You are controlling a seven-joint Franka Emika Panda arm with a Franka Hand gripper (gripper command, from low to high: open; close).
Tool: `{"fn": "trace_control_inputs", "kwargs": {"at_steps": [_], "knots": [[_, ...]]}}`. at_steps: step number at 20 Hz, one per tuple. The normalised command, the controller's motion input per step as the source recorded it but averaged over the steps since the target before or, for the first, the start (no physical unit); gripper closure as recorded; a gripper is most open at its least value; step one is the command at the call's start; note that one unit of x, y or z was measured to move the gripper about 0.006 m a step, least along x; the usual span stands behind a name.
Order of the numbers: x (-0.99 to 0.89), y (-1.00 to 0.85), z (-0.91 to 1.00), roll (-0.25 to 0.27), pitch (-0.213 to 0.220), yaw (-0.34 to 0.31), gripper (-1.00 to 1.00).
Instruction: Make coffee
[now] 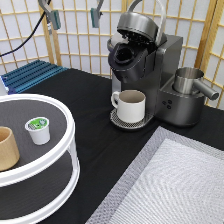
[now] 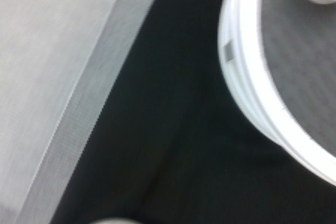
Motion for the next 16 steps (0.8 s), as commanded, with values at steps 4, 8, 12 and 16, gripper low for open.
{"fn": "trace_control_inputs", "kwargs": {"at_steps": [4,8,12,16], "knots": [[-0.37,-0.40,-0.51,-0.200,-0.069,-0.153,-1.00],[-0.46,-0.63,-0.54,-0.189,-0.101,-0.063,-1.00],[-0.48,-0.83,-0.47,-0.079,-0.100,-0.020,-1.00],[-0.41,-0.87,-0.30,0.013,-0.121,0.000,-1.00]]}}
